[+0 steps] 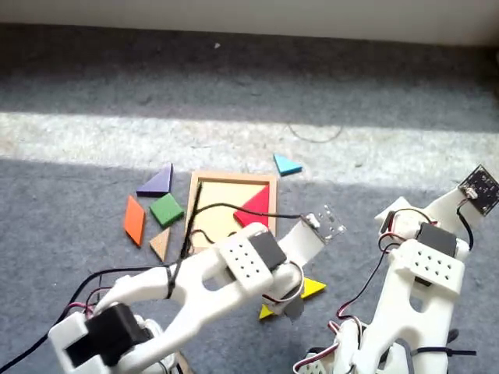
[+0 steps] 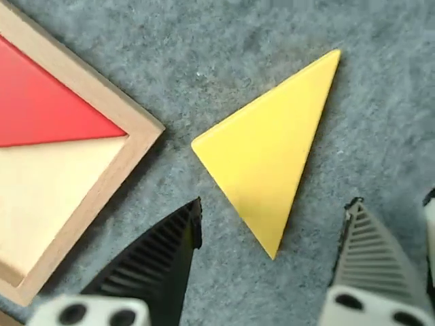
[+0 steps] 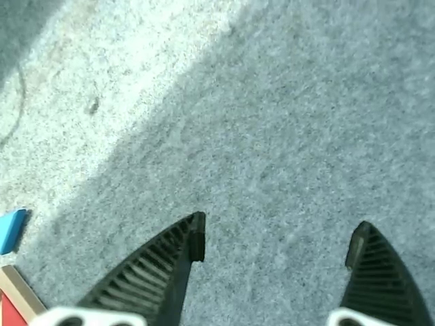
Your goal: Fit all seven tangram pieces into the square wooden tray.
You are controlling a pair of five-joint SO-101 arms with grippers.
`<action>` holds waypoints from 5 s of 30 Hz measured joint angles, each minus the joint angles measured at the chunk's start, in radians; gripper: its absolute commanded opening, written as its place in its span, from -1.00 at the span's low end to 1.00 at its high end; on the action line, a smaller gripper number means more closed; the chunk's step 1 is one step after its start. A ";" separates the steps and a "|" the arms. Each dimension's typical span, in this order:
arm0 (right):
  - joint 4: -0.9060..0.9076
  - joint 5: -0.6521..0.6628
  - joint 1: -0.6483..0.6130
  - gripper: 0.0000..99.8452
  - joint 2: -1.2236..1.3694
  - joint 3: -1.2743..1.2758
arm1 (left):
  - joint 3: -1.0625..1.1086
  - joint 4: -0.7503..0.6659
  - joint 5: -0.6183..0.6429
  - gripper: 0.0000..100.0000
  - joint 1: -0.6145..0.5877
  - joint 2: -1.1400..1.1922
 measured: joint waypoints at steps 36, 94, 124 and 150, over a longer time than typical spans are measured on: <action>0.000 0.000 0.000 -0.35 0.000 0.000 | -0.074 -0.100 0.044 -0.43 0.080 0.176; 0.000 0.003 0.000 -0.35 0.000 0.000 | -0.394 0.126 0.083 -0.82 -0.034 0.460; 0.000 0.006 0.000 -0.36 0.000 0.000 | -0.221 0.035 0.089 -0.98 -0.133 0.184; 0.494 0.687 -0.535 -0.35 -0.011 -0.221 | 0.364 0.118 -0.160 -0.98 -0.980 -0.948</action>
